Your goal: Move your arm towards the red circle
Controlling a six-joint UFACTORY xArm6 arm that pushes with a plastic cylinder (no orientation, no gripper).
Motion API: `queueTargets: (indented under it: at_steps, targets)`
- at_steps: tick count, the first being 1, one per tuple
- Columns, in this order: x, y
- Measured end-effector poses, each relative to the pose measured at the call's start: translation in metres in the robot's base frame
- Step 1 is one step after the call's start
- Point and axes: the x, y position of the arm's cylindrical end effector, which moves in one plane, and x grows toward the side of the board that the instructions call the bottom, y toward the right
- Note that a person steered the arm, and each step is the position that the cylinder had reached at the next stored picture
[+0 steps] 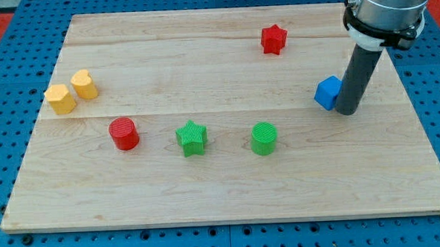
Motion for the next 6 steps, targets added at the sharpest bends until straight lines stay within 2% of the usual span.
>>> queueTargets:
  at_steps: [2, 3, 4, 5, 6]
  targets:
    - [0.005, -0.025]
    - [0.035, -0.049]
    - [0.089, -0.055]
    - [0.119, -0.123]
    - [0.105, -0.221]
